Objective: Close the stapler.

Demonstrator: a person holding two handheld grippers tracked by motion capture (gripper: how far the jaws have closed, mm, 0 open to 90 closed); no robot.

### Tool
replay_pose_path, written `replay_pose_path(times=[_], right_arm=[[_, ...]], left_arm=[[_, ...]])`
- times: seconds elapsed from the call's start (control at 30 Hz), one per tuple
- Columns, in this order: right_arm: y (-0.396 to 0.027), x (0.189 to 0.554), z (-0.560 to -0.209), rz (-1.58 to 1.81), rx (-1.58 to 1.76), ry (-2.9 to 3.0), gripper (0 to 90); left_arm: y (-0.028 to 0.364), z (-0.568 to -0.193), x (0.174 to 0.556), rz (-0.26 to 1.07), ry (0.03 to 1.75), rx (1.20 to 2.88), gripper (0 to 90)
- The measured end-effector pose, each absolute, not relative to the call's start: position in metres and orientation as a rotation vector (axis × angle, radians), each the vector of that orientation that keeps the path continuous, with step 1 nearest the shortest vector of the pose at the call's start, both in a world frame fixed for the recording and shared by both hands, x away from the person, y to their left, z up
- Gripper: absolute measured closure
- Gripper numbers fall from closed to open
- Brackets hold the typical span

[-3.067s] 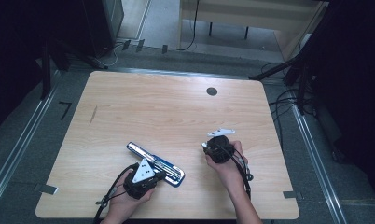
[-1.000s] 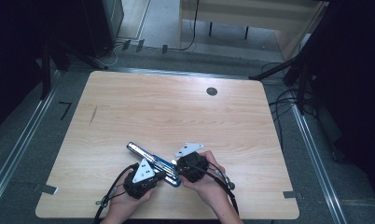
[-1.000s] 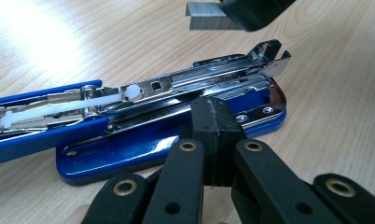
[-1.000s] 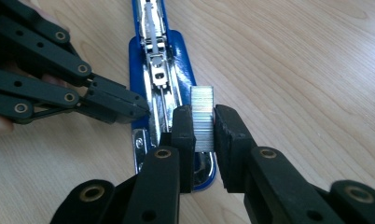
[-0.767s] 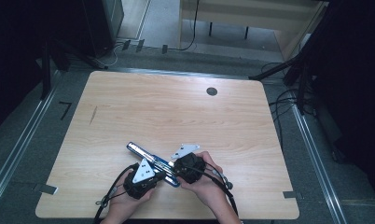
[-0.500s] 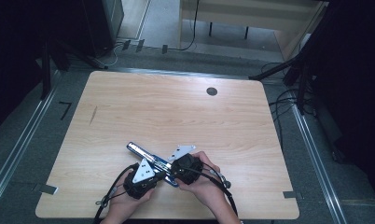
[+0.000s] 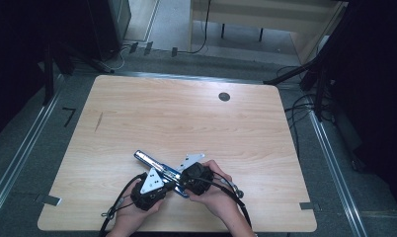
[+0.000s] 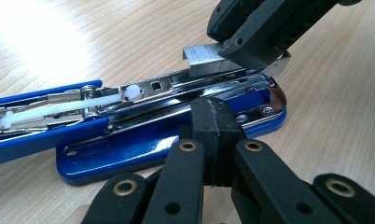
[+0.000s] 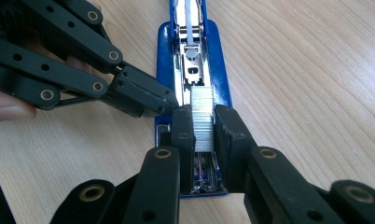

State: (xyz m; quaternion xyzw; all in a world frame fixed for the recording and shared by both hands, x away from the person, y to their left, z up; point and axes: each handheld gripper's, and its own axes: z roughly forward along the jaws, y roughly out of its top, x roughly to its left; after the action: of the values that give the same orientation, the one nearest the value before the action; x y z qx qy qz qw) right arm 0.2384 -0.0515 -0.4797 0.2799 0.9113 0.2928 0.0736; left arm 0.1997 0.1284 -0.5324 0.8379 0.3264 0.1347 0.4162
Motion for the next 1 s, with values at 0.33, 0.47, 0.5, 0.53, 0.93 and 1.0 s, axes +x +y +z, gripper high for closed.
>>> replay_pose_path(times=[0.33, 0.47, 0.5, 0.53, 0.93, 1.0], right_arm=[[-0.0522, 0.2387, -0.4807, 0.861, 0.832, 2.761, 79.5], [-0.0523, 0.2396, -0.4815, 0.860, 0.830, 2.762, 79.5], [-0.0522, 0.2395, -0.4815, 0.861, 0.830, 2.765, 79.5], [-0.0521, 0.2393, -0.4814, 0.861, 0.832, 2.767, 79.5], [-0.0522, 0.2395, -0.4811, 0.861, 0.840, 2.777, 79.5], [-0.0528, 0.2403, -0.4811, 0.856, 0.835, 2.773, 79.4]], left_arm=[[0.1284, -0.5325, 0.1997, 0.339, 0.820, 2.103, 90.0], [0.1284, -0.5325, 0.1997, 0.338, 0.819, 2.103, 90.0], [0.1284, -0.5325, 0.1997, 0.339, 0.820, 2.103, 90.0], [0.1284, -0.5325, 0.1997, 0.339, 0.819, 2.104, 90.0], [0.1285, -0.5324, 0.1997, 0.339, 0.817, 2.107, 90.0], [0.1283, -0.5325, 0.1996, 0.339, 0.819, 2.104, 90.0]])
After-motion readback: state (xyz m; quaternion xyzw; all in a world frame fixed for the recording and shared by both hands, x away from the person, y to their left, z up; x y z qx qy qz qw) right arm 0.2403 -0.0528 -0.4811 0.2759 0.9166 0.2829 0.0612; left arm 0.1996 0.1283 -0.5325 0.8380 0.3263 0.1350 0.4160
